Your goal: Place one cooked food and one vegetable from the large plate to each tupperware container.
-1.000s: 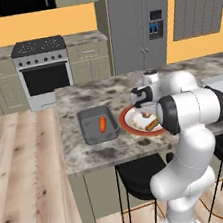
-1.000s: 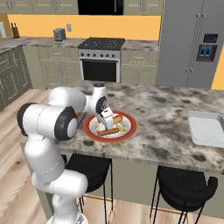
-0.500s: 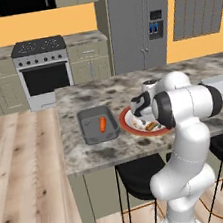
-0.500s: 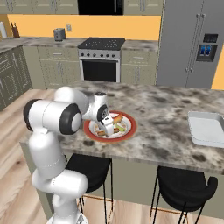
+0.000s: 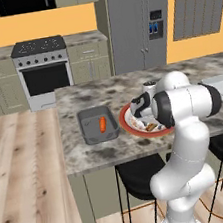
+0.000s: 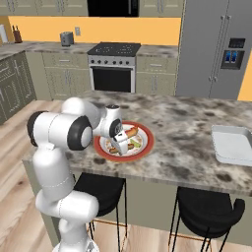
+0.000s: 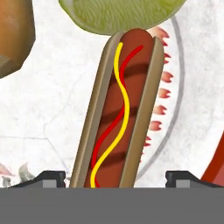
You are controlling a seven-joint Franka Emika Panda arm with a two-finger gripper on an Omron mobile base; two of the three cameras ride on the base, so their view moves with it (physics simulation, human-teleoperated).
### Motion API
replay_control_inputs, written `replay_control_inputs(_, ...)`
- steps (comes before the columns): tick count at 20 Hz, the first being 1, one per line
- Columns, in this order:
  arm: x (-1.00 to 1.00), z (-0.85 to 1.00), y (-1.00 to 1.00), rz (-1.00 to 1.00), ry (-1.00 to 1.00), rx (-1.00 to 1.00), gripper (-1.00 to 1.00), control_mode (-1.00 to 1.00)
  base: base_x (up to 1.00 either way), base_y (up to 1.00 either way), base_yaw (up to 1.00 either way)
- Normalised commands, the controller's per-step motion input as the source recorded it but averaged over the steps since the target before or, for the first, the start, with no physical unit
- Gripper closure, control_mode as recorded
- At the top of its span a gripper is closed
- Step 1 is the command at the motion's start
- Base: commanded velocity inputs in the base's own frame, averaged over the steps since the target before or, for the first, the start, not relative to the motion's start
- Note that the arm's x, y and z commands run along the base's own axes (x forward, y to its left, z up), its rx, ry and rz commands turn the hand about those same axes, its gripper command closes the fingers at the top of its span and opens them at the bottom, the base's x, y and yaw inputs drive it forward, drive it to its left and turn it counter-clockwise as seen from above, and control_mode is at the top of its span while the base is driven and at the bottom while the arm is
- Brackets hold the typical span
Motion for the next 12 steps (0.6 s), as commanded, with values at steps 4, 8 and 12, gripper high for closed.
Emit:
replay_control_inputs(4,0.00,-0.07,0.02,0.00,0.17,0.00,1.00,-1.00,0.00,0.00,0.00)
replay_control_inputs(8,0.00,0.00,0.14,0.00,0.16,-0.04,1.00,-1.00,0.00,0.00,0.00)
replay_control_inputs(12,-0.09,0.25,0.06,0.00,0.01,-0.04,1.00,-1.00,0.00,0.00,0.00)
